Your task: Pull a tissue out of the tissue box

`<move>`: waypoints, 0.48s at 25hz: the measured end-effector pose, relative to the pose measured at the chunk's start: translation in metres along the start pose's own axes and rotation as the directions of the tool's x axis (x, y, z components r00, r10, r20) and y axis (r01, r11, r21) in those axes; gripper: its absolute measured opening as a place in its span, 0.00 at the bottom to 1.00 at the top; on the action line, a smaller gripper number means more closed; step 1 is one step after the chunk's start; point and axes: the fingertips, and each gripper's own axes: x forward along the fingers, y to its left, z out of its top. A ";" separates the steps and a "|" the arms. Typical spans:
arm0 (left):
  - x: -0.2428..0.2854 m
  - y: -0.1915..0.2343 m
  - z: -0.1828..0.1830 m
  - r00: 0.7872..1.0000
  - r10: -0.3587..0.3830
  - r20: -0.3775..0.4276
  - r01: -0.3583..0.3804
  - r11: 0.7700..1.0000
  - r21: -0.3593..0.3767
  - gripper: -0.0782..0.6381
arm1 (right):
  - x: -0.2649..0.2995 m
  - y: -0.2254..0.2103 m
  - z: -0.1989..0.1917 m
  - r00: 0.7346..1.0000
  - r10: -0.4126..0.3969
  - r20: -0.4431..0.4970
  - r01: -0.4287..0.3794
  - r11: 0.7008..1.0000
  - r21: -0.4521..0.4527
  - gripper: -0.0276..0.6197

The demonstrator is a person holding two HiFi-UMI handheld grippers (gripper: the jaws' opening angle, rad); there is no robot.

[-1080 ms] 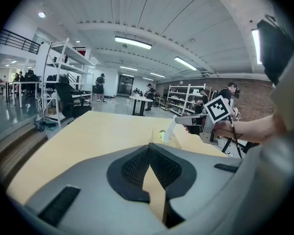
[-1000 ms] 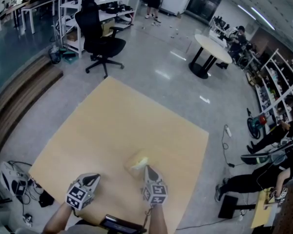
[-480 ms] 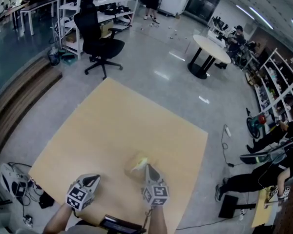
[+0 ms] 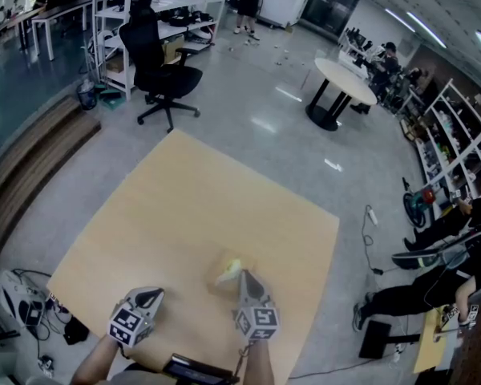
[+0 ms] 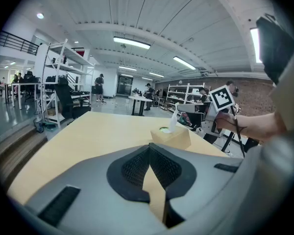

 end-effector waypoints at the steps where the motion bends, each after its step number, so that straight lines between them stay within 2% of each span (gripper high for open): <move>1: 0.000 0.000 0.000 1.000 0.000 0.000 0.000 1.000 -0.002 0.12 | 0.000 0.000 0.001 1.000 0.001 0.001 -0.001 1.000 -0.001 0.05; 7: -0.001 -0.001 0.001 1.000 -0.002 0.000 0.002 1.000 -0.003 0.12 | -0.003 0.001 0.004 1.000 -0.002 0.018 0.002 1.000 0.010 0.05; 12: 0.000 -0.001 0.002 1.000 -0.005 0.004 0.005 1.000 0.000 0.12 | -0.010 0.003 0.047 0.991 0.010 0.135 -0.013 1.000 0.021 0.05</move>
